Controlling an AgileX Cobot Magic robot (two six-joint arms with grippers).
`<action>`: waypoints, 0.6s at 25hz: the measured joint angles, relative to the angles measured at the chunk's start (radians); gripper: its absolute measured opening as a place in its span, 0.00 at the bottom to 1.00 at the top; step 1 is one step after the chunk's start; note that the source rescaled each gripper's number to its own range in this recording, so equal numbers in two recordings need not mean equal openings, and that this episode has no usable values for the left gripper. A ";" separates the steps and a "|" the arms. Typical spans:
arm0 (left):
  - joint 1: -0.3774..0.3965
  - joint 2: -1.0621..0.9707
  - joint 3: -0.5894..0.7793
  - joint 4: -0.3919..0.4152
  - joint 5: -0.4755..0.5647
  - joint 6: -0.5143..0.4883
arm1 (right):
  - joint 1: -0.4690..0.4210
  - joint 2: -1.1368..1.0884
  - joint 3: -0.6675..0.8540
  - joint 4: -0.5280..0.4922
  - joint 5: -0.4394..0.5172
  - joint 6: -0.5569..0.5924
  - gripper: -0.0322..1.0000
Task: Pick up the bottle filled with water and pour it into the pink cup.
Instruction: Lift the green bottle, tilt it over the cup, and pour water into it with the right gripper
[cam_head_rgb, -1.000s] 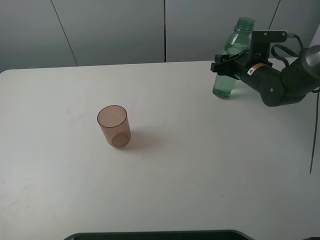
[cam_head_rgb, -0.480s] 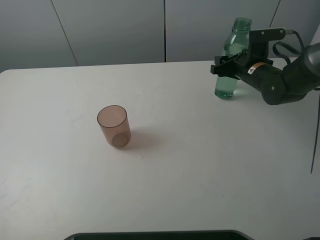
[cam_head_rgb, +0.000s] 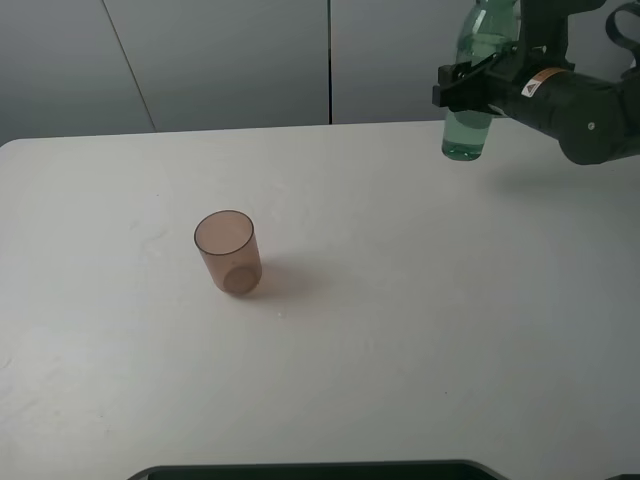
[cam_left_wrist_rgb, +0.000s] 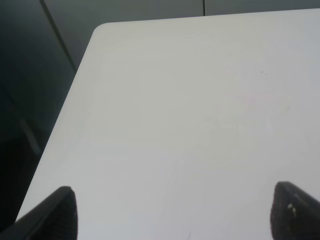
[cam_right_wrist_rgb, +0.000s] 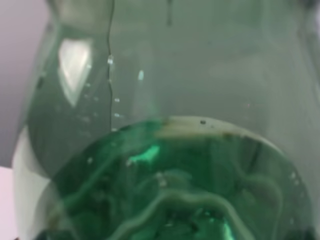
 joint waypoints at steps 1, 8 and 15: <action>0.000 0.000 0.000 0.000 0.000 0.000 | 0.000 -0.018 0.000 -0.007 0.000 0.000 0.03; 0.000 0.000 0.000 0.000 0.000 0.000 | 0.070 -0.062 0.000 -0.009 0.006 -0.068 0.03; 0.000 0.000 0.000 0.000 0.000 0.000 | 0.187 -0.062 0.002 0.045 0.011 -0.347 0.03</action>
